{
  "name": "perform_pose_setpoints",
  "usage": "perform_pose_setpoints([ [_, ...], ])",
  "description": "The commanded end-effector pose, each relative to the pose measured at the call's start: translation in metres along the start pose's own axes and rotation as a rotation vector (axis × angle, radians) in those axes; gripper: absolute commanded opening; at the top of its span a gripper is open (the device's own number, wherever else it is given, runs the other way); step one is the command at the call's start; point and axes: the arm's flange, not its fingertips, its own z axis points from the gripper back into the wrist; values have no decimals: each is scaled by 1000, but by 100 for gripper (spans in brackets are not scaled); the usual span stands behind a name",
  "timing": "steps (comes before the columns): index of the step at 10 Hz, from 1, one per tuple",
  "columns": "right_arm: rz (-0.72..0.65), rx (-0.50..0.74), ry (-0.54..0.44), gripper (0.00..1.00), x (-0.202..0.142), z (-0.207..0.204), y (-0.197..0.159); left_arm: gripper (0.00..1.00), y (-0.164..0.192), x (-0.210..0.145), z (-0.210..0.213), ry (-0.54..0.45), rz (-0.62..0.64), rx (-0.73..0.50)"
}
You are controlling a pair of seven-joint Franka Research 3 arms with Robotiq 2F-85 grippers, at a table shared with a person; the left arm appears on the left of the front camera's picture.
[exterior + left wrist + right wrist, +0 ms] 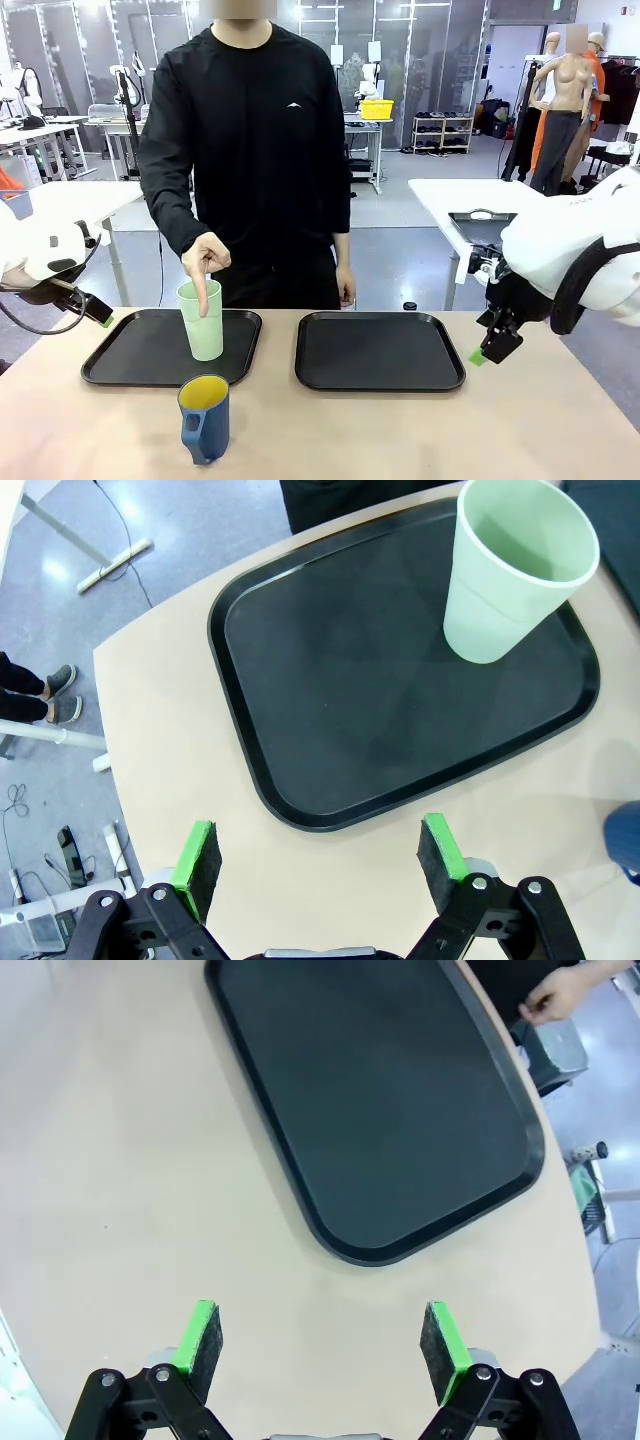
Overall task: Sort and store the cups by type.
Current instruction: Pick up the Handle plastic cup and place it into the empty Flat Tray.
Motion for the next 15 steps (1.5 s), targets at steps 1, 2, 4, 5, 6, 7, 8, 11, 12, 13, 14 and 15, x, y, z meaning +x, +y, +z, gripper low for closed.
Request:
perform_pose_setpoints([
  [1,-3,-23,-6,100,2,4,-1,100,2,0,1,-4,5,-2],
  [2,-3,-23,-6,100,2,4,-1,100,2,0,1,-4,5,-2],
  [4,-3,-23,-6,100,2,4,-1,100,2,0,1,-4,5,-2],
  [5,-3,-23,-6,100,2,4,-1,100,2,0,1,-4,5,-2],
  [6,-3,-23,-6,100,2,4,-1,100,2,0,1,-4,5,-2],
  [7,-3,-23,-6,100,2,4,-1,100,2,0,1,-4,5,-2],
  [8,-3,-23,-6,100,2,4,-1,100,2,0,1,-4,5,-2],
  [11,-3,-23,-6,100,2,4,-1,100,2,0,1,-4,5,-2],
  [12,-3,-23,-6,100,2,4,-1,100,2,0,1,-4,5,-2],
  [13,-3,-23,-6,100,2,4,-1,100,2,0,1,-4,5,-2],
  [14,-3,-23,-6,100,2,4,-1,100,0,0,0,0,0,0],
  [15,-3,-23,-6,100,2,4,-1,100,2,-5,-1,15,-44,-6],
])
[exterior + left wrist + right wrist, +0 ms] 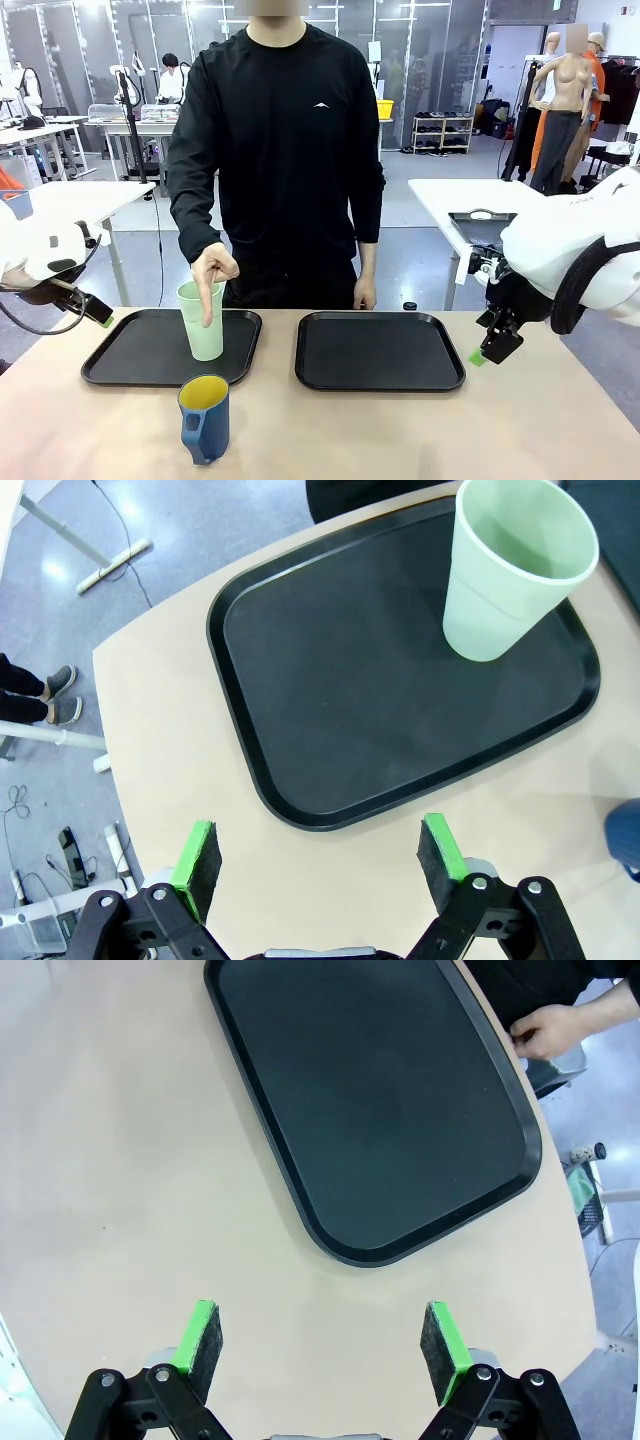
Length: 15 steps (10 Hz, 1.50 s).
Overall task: Sort and store the cups by type.
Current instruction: Pick up the Handle plastic cup and place it into the empty Flat Tray.
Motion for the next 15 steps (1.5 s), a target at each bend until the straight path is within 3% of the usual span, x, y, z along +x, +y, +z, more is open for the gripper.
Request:
perform_pose_setpoints([
  [1,-4,-10,1,100,1,1,0,100,6,-15,-2,12,-83,-30],
  [6,-4,-10,1,100,1,1,0,100,16,-85,-19,100,-285,-103],
  [11,-4,-10,1,100,1,1,0,100,10,-144,-11,101,-541,-276],
  [15,-4,-10,1,100,1,1,0,100,11,-164,-11,106,-637,-309],
])
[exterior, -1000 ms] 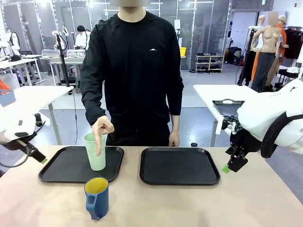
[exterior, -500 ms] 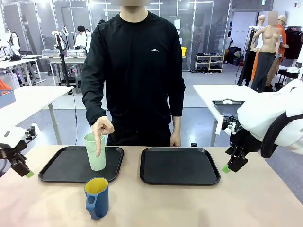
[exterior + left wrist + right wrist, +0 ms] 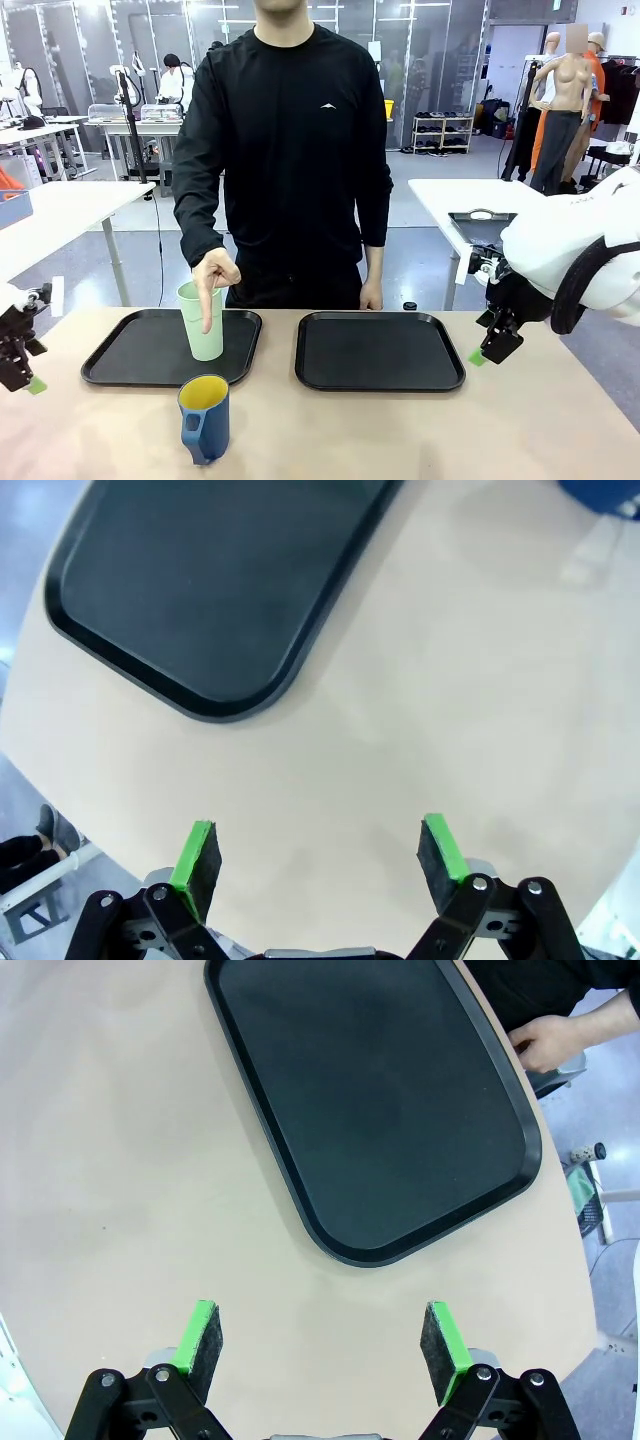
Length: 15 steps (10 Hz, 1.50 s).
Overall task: Sort and store the cups by type.
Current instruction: Pick up the Handle plastic cup and place it into the empty Flat Tray.
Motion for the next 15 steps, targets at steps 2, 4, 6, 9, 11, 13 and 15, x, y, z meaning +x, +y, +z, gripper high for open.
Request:
perform_pose_setpoints([
  [2,-4,-10,1,100,1,0,0,100,0,0,0,0,0,0],
  [4,-4,-10,1,100,1,0,0,100,0,0,0,0,0,0],
  [6,-4,-10,1,100,1,0,0,100,1,0,3,13,-1,19],
  [9,-4,-10,1,100,1,0,0,100,-1,-36,-31,-248,-43,-63],
  [11,-4,-10,1,100,1,0,0,100,-12,-52,-47,-342,-95,-82],
  [13,-4,-10,1,100,1,0,0,100,-22,-72,-61,-298,-157,-88],
  [15,-4,-10,1,100,1,0,0,100,-32,-96,-68,-327,-232,-96],
])
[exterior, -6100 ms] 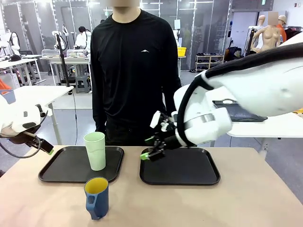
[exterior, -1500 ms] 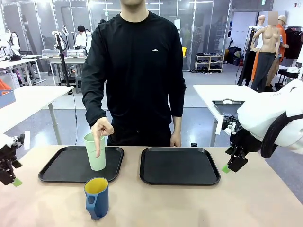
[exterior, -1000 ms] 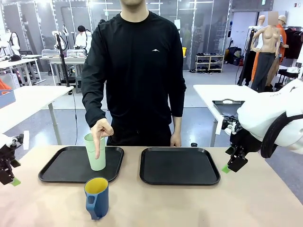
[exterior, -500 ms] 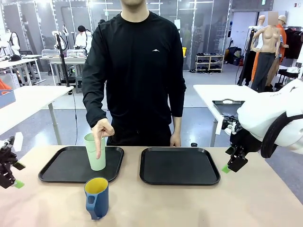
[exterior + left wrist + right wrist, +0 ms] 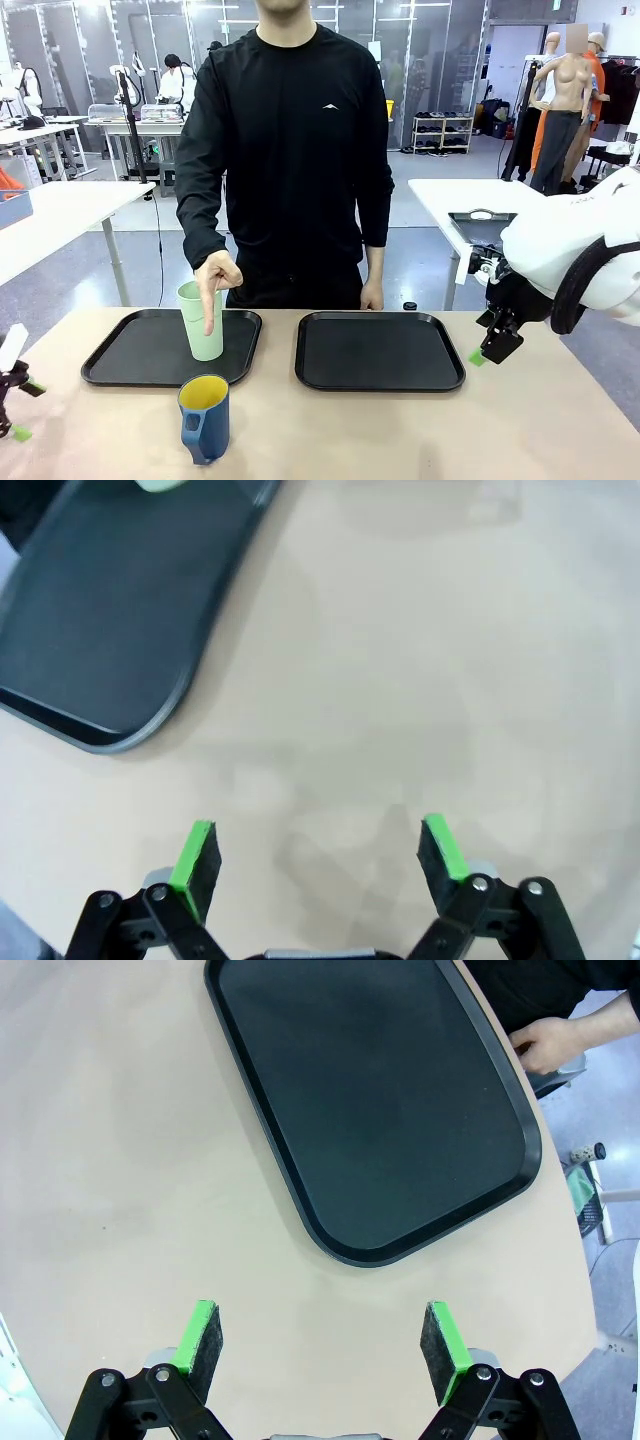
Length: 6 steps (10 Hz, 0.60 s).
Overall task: Sort and store the cups by type.
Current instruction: Pick up the Handle plastic cup and place it into the empty Flat Tray.
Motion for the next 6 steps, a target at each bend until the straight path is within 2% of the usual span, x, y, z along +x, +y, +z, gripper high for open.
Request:
perform_pose_setpoints([
  [1,-4,-10,1,100,1,0,0,100,-17,-22,-3,-81,-64,19],
  [4,-4,-10,1,100,1,0,0,100,-22,-43,-2,-417,-55,-3],
  [6,-4,-10,1,100,1,0,0,100,-23,-44,-10,-587,-68,-25],
])
